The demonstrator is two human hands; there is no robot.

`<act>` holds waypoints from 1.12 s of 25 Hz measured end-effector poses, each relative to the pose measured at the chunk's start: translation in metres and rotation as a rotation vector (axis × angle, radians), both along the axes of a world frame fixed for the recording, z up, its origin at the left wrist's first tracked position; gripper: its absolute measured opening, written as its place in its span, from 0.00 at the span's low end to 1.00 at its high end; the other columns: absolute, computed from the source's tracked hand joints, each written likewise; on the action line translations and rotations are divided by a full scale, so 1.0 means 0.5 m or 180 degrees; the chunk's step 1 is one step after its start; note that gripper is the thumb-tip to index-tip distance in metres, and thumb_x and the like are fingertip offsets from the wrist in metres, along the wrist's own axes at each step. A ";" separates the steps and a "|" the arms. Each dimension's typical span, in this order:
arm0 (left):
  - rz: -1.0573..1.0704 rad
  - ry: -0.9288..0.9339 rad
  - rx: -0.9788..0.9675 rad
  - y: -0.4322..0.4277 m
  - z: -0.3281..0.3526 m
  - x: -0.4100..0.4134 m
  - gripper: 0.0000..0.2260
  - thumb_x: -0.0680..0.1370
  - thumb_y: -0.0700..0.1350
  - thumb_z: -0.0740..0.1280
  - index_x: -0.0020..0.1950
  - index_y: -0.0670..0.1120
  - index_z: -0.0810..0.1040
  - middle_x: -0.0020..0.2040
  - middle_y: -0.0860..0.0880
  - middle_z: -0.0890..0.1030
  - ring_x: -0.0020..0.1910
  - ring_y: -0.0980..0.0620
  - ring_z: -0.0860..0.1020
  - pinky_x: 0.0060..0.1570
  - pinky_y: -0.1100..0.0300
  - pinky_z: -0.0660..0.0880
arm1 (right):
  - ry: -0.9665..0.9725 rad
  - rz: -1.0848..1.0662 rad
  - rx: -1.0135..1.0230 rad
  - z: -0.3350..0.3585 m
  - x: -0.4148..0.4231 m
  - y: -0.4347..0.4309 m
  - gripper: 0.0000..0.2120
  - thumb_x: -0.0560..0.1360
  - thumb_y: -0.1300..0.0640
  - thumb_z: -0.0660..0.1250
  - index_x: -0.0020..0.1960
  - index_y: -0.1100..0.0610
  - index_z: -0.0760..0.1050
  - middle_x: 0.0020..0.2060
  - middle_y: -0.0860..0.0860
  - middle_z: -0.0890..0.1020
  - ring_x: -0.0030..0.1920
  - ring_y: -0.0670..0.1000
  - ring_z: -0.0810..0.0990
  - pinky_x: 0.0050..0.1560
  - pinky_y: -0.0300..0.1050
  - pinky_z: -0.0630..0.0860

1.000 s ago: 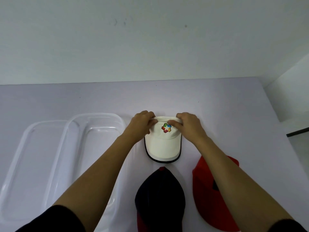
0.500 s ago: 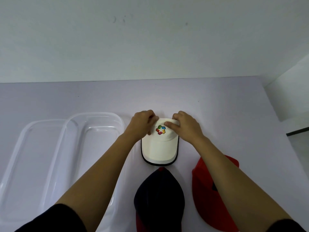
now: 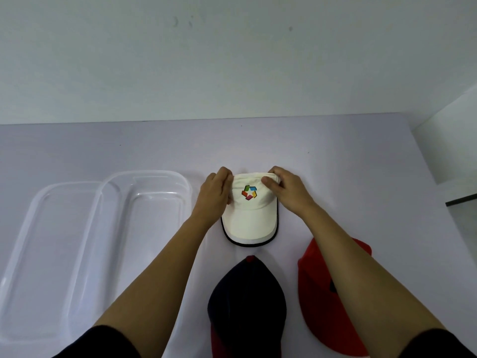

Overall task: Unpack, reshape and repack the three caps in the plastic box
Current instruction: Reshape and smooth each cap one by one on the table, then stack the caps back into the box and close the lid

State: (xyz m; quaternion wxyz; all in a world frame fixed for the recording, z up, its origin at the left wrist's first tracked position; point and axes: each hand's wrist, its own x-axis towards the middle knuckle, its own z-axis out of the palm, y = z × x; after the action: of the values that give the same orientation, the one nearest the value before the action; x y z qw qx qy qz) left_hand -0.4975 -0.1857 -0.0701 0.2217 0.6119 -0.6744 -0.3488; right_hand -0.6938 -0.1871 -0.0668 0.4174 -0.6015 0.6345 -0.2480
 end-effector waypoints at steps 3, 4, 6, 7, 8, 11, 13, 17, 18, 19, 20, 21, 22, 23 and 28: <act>0.0144 -0.0009 0.0109 0.000 0.005 0.001 0.09 0.82 0.48 0.53 0.55 0.50 0.71 0.46 0.45 0.78 0.45 0.45 0.78 0.43 0.57 0.71 | 0.0327 0.0176 0.0118 -0.007 -0.002 0.000 0.15 0.77 0.49 0.63 0.59 0.57 0.72 0.54 0.54 0.75 0.52 0.51 0.75 0.48 0.37 0.70; 0.0230 0.0007 0.0133 0.000 0.016 0.002 0.12 0.82 0.49 0.53 0.62 0.49 0.70 0.53 0.44 0.77 0.50 0.45 0.78 0.46 0.58 0.70 | 0.0375 0.0133 0.0139 0.000 -0.004 0.005 0.19 0.76 0.48 0.63 0.63 0.57 0.70 0.59 0.55 0.71 0.56 0.51 0.74 0.53 0.39 0.70; 0.0440 -0.0041 0.0014 0.007 0.044 0.002 0.17 0.82 0.47 0.55 0.70 0.45 0.66 0.63 0.42 0.72 0.59 0.47 0.74 0.51 0.63 0.66 | 0.0288 -0.0141 0.0035 0.022 -0.007 0.024 0.23 0.76 0.48 0.63 0.68 0.55 0.65 0.66 0.55 0.65 0.59 0.51 0.73 0.58 0.41 0.71; 0.0538 -0.0068 -0.0091 0.016 0.059 0.003 0.18 0.82 0.46 0.56 0.71 0.44 0.65 0.65 0.42 0.71 0.61 0.48 0.73 0.51 0.64 0.64 | 0.0217 -0.0279 -0.0086 0.038 -0.007 0.040 0.23 0.77 0.48 0.62 0.68 0.55 0.65 0.66 0.54 0.64 0.59 0.50 0.73 0.58 0.40 0.71; 0.0601 -0.0054 -0.0176 0.029 0.073 0.004 0.18 0.82 0.46 0.56 0.71 0.44 0.64 0.65 0.42 0.70 0.61 0.48 0.73 0.51 0.65 0.64 | 0.0141 -0.0381 -0.0216 0.055 -0.004 0.062 0.22 0.77 0.49 0.62 0.68 0.54 0.65 0.65 0.52 0.65 0.57 0.48 0.73 0.56 0.39 0.70; 0.0603 -0.0010 -0.0089 0.094 0.103 0.012 0.18 0.82 0.47 0.57 0.71 0.44 0.65 0.65 0.44 0.71 0.54 0.48 0.77 0.50 0.64 0.66 | -0.0113 -0.0507 -0.0451 0.100 0.017 0.158 0.17 0.77 0.51 0.63 0.65 0.53 0.68 0.60 0.45 0.69 0.56 0.44 0.73 0.55 0.33 0.69; 0.0648 0.0155 0.0195 0.153 0.118 0.017 0.18 0.81 0.47 0.57 0.70 0.44 0.66 0.64 0.45 0.75 0.51 0.50 0.78 0.50 0.63 0.68 | -0.0313 -0.0505 -0.0369 0.114 0.034 0.234 0.15 0.77 0.53 0.63 0.64 0.52 0.69 0.59 0.44 0.72 0.57 0.43 0.74 0.54 0.30 0.69; 0.0593 0.0115 0.0850 0.302 0.127 0.038 0.18 0.81 0.47 0.58 0.71 0.45 0.68 0.67 0.47 0.75 0.57 0.54 0.75 0.54 0.64 0.68 | -0.0714 -0.0476 0.0176 0.100 0.057 0.387 0.16 0.77 0.53 0.63 0.64 0.50 0.69 0.61 0.45 0.74 0.60 0.43 0.73 0.62 0.40 0.70; 0.0516 0.0013 0.1035 0.337 0.121 0.047 0.20 0.80 0.48 0.59 0.72 0.45 0.66 0.69 0.47 0.72 0.61 0.52 0.74 0.57 0.62 0.69 | -0.0669 -0.0434 0.0398 0.082 0.057 0.419 0.19 0.77 0.51 0.63 0.66 0.51 0.67 0.63 0.46 0.72 0.63 0.44 0.72 0.65 0.43 0.69; 0.0451 -0.0099 0.1210 0.366 0.109 0.055 0.23 0.80 0.49 0.60 0.74 0.44 0.63 0.72 0.46 0.69 0.65 0.50 0.72 0.61 0.59 0.70 | -0.0592 -0.0410 0.0606 0.064 0.055 0.444 0.24 0.76 0.49 0.64 0.69 0.52 0.64 0.66 0.46 0.70 0.65 0.44 0.69 0.67 0.44 0.67; 0.0427 -0.0151 0.1353 0.393 0.096 0.059 0.26 0.79 0.52 0.61 0.75 0.44 0.60 0.74 0.45 0.66 0.68 0.48 0.70 0.65 0.55 0.69 | -0.0536 -0.0403 0.0787 0.041 0.050 0.464 0.29 0.75 0.46 0.65 0.72 0.53 0.60 0.68 0.46 0.67 0.68 0.45 0.67 0.68 0.44 0.65; 0.0441 -0.0109 0.1468 0.419 0.088 0.064 0.29 0.78 0.54 0.62 0.75 0.44 0.60 0.74 0.44 0.65 0.69 0.47 0.69 0.65 0.53 0.70 | -0.0553 -0.0364 0.0912 0.028 0.050 0.482 0.34 0.73 0.44 0.66 0.74 0.53 0.57 0.69 0.46 0.65 0.69 0.45 0.65 0.69 0.44 0.64; 0.0489 0.0077 0.1572 0.438 0.081 0.066 0.29 0.77 0.56 0.63 0.74 0.44 0.62 0.73 0.44 0.67 0.66 0.47 0.72 0.62 0.54 0.72 | -0.0624 -0.0339 0.1030 0.017 0.052 0.491 0.39 0.71 0.42 0.68 0.74 0.53 0.55 0.69 0.45 0.65 0.69 0.45 0.65 0.68 0.44 0.65; 0.0575 0.0394 0.1754 0.441 0.072 0.060 0.27 0.77 0.56 0.64 0.71 0.44 0.65 0.70 0.45 0.71 0.61 0.49 0.74 0.56 0.57 0.75 | -0.0762 -0.0345 0.1204 0.004 0.052 0.486 0.41 0.68 0.41 0.70 0.74 0.53 0.56 0.68 0.44 0.66 0.68 0.45 0.67 0.67 0.45 0.67; 0.0857 0.1739 0.2525 0.433 0.067 0.055 0.19 0.76 0.53 0.67 0.64 0.48 0.70 0.63 0.48 0.76 0.54 0.53 0.77 0.50 0.55 0.75 | -0.1349 -0.0416 0.1746 -0.026 0.046 0.463 0.28 0.68 0.50 0.74 0.65 0.56 0.71 0.60 0.52 0.79 0.57 0.49 0.79 0.59 0.46 0.76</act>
State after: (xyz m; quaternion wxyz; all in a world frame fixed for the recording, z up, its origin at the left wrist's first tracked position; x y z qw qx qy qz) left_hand -0.4698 0.0309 -0.0368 0.1835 0.6169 -0.3222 -0.6942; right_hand -0.6710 0.0445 -0.0797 0.6690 -0.3602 0.6139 -0.2139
